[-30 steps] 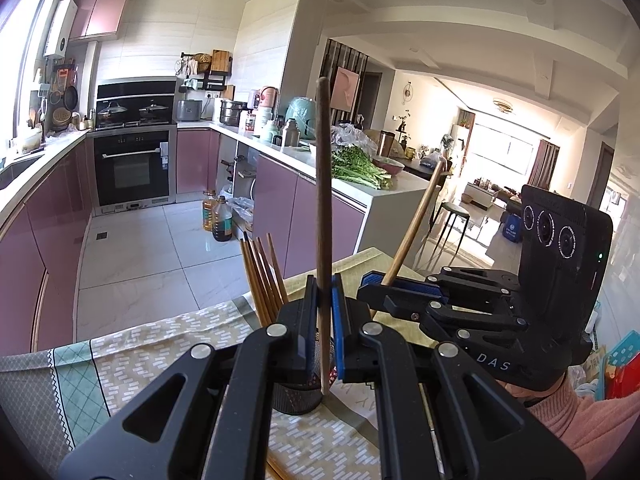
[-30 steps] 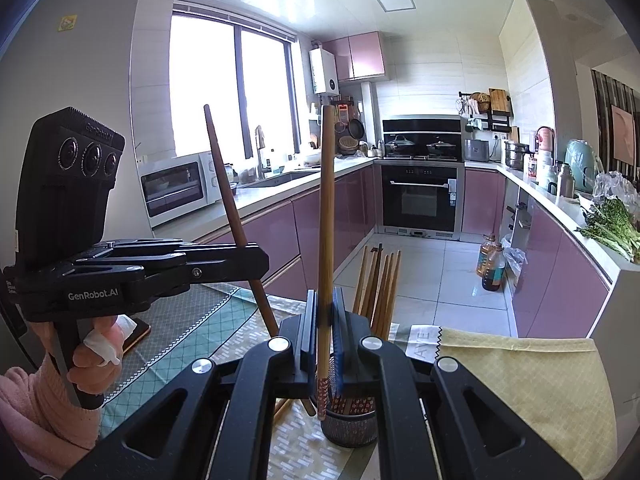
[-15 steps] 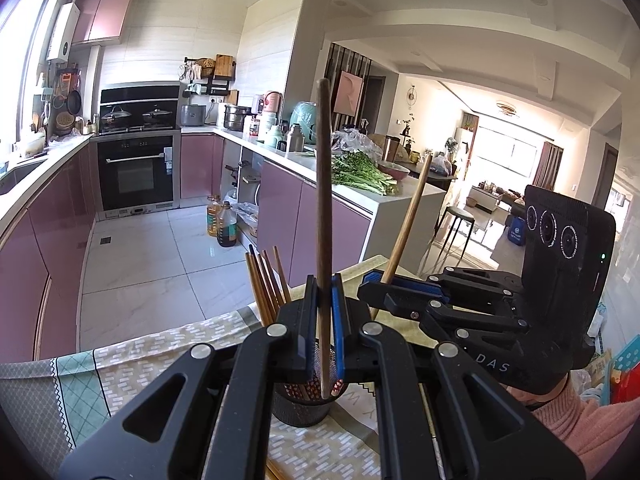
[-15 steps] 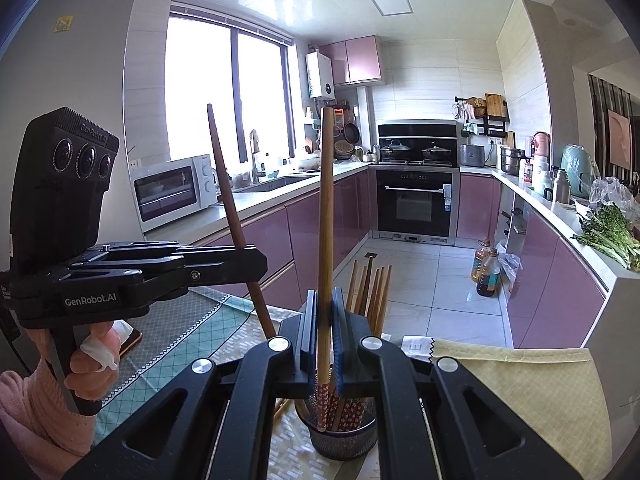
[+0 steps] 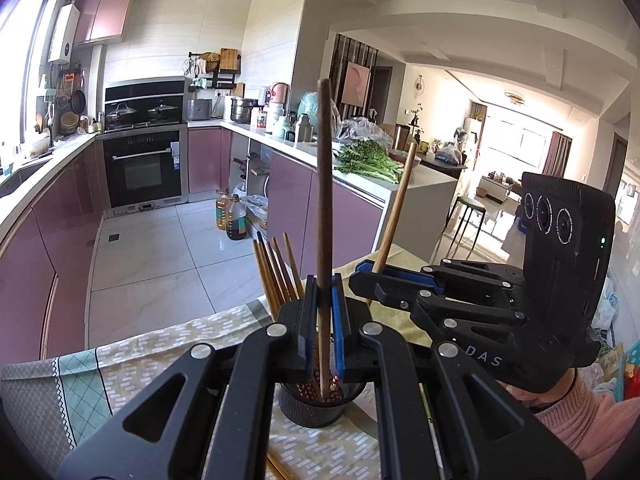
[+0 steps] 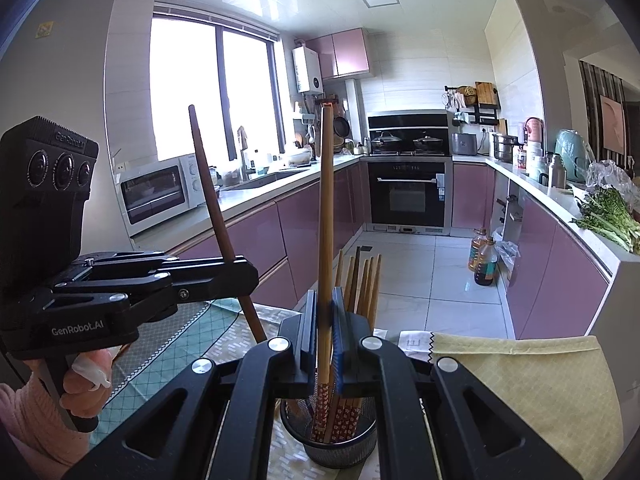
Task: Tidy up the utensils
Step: 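Insert the chopsticks into the holder and open the left tool while the right tool releases its own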
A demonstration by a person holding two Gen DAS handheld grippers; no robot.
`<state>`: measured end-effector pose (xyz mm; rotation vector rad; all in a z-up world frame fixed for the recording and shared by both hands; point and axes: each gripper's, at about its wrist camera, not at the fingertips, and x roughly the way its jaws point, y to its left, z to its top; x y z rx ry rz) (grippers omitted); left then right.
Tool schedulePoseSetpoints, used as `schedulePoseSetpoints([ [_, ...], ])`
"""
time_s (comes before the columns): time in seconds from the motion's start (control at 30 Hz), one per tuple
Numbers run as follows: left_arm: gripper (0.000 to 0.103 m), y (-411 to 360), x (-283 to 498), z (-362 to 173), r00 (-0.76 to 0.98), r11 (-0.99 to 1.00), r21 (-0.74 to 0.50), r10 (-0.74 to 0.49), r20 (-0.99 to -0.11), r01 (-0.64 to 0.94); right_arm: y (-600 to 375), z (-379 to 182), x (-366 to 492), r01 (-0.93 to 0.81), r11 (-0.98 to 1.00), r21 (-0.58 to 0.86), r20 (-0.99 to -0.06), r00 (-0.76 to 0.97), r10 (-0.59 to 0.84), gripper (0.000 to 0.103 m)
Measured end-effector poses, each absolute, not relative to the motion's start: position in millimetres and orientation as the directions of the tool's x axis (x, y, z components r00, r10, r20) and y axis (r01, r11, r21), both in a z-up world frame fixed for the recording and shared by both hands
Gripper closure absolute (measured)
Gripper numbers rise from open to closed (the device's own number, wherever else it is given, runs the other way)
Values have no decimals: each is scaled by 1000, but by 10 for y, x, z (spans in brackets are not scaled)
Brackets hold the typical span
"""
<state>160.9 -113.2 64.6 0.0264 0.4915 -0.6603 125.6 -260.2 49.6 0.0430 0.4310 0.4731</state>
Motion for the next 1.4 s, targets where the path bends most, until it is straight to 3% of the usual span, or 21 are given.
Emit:
schedulePoseSetpoints([
  [0.67,95,-1229,1872,217,585,798,-130,-531,-612,589,-2522,136,1472,-431,890,150,-527,727,441,97],
  [0.97,94,-1215,2060,119,574,809,-151,-521,-632,568,-2534,32,1573,-408,893,188,-555,707,440,96],
  [1.03,90,-1215,2074,99,586,818,-146,-512,-629,557,-2548,14,1592,-401,895,197,-557,705,439,96],
  [1.07,78,-1208,2069,93,591,819,-143,-509,-625,555,-2561,7,1601,-397,896,200,-557,705,438,96],
  [1.1,74,-1207,2079,96,593,820,-143,-509,-623,554,-2574,1,1603,-395,896,202,-558,706,437,96],
  [1.27,72,-1182,1989,108,615,824,-122,-503,-608,553,-2604,-10,1556,-398,891,216,-555,701,448,96],
  [1.4,68,-1050,1847,105,650,837,-109,-493,-579,537,-2621,18,1414,-426,877,224,-536,697,476,84],
])
